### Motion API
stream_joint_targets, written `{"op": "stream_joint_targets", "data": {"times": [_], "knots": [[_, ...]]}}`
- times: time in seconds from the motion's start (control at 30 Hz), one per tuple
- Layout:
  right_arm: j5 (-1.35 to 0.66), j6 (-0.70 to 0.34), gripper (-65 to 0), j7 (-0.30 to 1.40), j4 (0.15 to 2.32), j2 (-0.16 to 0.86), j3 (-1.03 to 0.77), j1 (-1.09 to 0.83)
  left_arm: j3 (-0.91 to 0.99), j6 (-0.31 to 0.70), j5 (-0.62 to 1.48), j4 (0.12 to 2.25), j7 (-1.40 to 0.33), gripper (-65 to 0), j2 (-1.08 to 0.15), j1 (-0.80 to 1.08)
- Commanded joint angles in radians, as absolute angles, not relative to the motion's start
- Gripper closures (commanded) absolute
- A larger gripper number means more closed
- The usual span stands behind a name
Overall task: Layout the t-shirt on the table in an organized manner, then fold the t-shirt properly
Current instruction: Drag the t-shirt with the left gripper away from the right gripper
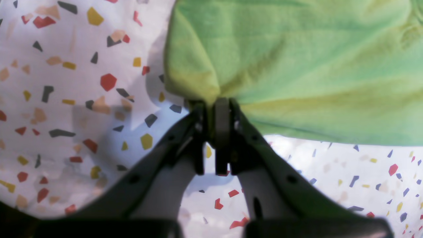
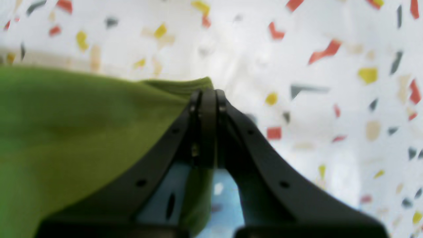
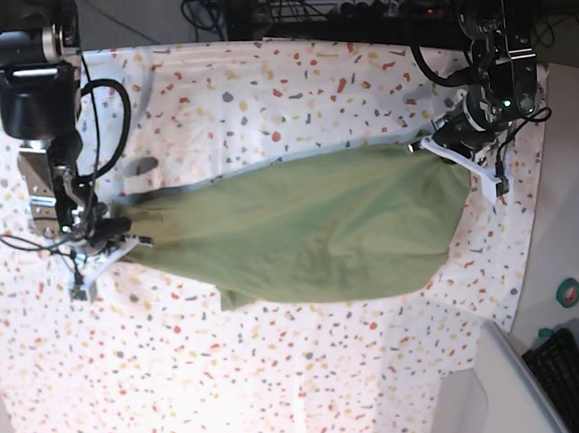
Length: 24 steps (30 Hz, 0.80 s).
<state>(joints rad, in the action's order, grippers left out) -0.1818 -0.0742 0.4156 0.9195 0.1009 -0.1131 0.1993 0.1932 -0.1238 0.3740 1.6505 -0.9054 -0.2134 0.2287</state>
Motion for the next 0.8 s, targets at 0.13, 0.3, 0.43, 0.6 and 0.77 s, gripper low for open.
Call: {"op": "stream_joint_targets", "data": {"times": [0.13,0.3,0.43,0.6,0.77], "knots": [[-0.186,-0.085,0.0,0.596,1.369,0.122,-0.113,-0.018,0.193,-0.122,0.381,1.742,-0.900,0.0,-0.222,0.220],[-0.183,-0.077,0.0,0.627,1.745,0.125,-0.114,-0.208,0.156,-0.124,0.377,1.879,-0.901,0.0,-0.216,0.208],[-0.182,-0.077,0.0,0.653,1.923,0.117,-0.191,-0.216,0.096,-0.125,0.380,1.914,-0.903,0.0,-0.216,0.110],[-0.182,-0.081,0.0,0.753,1.956,0.127,-0.257,-0.022,0.021,-0.125,0.378,1.902,-0.903,0.0,-0.213,-0.099],[-0.183,-0.084,0.0,0.908,1.874,0.176,-0.285,0.160,-0.024,-0.125,0.375,1.702,-0.974,0.0,-0.154,-0.311]]}}
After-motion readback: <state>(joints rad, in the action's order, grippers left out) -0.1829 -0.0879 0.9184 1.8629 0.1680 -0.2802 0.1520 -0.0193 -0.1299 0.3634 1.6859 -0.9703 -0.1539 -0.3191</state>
